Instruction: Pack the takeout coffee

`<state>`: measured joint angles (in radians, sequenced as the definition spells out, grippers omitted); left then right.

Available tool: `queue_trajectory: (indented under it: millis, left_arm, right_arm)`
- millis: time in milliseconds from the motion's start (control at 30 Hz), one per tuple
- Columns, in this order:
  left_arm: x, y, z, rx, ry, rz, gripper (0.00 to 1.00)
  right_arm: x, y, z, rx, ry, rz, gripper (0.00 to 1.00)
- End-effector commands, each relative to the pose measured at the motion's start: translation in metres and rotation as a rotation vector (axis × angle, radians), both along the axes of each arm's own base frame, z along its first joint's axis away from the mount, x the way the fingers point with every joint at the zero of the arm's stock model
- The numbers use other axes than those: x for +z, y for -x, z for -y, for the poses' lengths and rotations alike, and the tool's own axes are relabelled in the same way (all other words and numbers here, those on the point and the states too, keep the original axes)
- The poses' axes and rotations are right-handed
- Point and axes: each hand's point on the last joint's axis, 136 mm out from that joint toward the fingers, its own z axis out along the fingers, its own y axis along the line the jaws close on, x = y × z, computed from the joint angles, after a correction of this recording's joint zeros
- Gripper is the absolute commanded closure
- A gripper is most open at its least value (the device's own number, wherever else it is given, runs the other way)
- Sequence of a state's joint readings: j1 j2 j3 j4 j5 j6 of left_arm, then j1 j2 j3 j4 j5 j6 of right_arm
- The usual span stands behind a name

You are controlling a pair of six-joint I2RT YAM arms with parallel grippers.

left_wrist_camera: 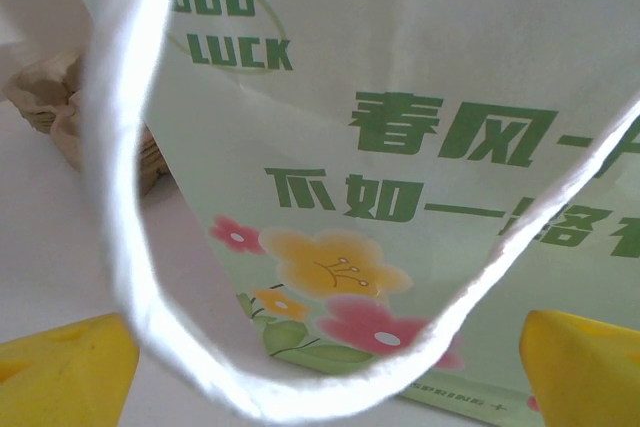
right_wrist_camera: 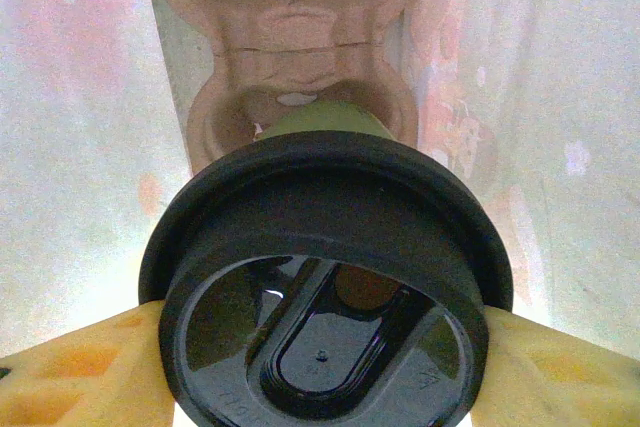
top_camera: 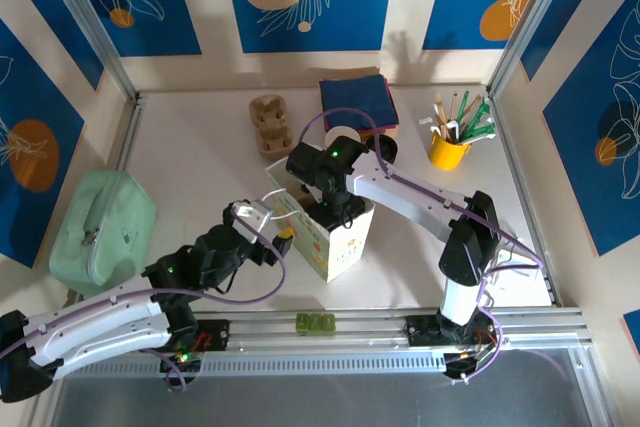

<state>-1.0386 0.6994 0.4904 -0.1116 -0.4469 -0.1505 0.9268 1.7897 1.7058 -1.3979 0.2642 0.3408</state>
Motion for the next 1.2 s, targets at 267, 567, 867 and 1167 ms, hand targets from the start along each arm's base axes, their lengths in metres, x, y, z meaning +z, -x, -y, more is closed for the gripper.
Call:
queue_trajectory:
  millis: [267,567,867,1167]
  left_arm:
    - [0.012,-0.002,0.003,0.003,0.03,0.028,0.02]
    - [0.012,-0.001,0.002,0.005,0.035,0.028,0.02]
    - [0.009,-0.001,-0.002,0.018,0.034,0.027,0.02]
    - [0.009,-0.001,-0.005,0.023,0.034,0.028,0.02]
  right_arm:
    - [0.006,0.003,-0.002,-0.006,-0.046,-0.004,0.38]
    - [0.006,0.003,-0.007,-0.007,-0.076,-0.009,0.38]
    - [0.005,0.002,-0.015,0.008,-0.111,-0.019,0.39]
    - [0.0,0.0,-0.016,0.018,-0.103,-0.022,0.39]
